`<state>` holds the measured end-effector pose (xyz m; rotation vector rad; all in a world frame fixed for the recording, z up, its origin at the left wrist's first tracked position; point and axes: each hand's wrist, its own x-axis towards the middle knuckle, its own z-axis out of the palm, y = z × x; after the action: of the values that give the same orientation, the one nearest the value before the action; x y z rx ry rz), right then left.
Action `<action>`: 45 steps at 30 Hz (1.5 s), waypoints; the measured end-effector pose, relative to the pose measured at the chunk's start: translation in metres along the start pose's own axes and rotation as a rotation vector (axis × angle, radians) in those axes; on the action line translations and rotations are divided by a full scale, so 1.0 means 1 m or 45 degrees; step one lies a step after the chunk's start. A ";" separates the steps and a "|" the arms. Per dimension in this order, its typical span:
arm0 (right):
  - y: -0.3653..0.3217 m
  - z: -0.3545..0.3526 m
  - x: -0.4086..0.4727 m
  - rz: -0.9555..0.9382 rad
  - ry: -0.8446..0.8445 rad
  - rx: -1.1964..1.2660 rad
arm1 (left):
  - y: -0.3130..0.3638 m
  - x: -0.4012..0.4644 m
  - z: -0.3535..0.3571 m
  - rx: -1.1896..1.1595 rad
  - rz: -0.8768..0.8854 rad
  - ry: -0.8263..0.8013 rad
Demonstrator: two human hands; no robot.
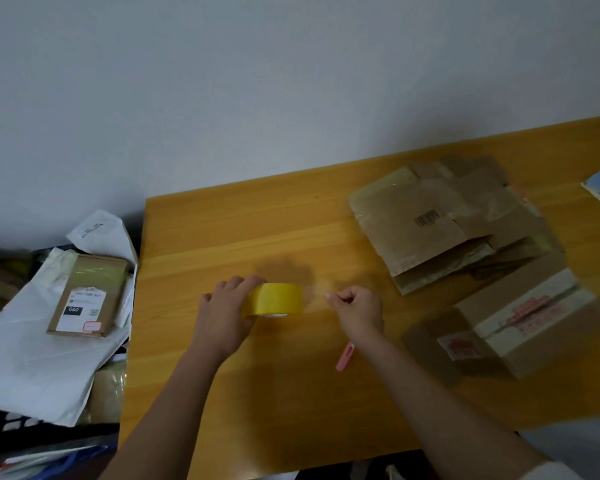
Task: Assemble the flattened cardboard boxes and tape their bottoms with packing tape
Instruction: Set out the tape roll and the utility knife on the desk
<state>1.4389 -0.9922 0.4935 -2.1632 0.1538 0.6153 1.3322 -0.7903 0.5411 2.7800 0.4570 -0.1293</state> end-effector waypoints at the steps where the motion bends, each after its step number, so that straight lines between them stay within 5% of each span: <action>1: 0.000 0.005 0.003 0.027 0.003 -0.074 | -0.002 0.002 0.001 0.013 -0.018 -0.038; 12: 0.009 0.028 0.030 -0.007 0.150 -0.675 | 0.011 0.024 0.011 -0.571 0.192 -0.083; 21: 0.001 -0.008 0.000 -0.257 0.334 -0.413 | 0.038 0.030 -0.004 -0.626 0.003 -0.216; 26: -0.003 -0.072 -0.034 -0.466 0.560 -0.276 | 0.112 0.057 0.006 -0.661 0.258 0.010; 31: 0.035 -0.152 -0.049 -0.531 1.013 -0.323 | 0.215 0.053 0.026 -0.597 0.598 -0.367; 35: 0.089 -0.189 -0.050 -0.274 0.707 -0.391 | 0.259 0.044 0.047 -0.588 0.716 -0.635; 39: 0.115 -0.191 -0.059 -0.334 0.390 -0.402 | 0.259 0.043 0.060 -0.669 0.638 -0.809; 45: 0.122 -0.175 -0.054 -0.391 0.542 -0.553 | 0.261 0.048 0.048 -0.654 0.637 -0.910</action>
<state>1.4184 -1.2094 0.5216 -2.6462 -0.0968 -0.0001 1.4607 -1.0258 0.5661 2.0685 -0.3392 -0.7308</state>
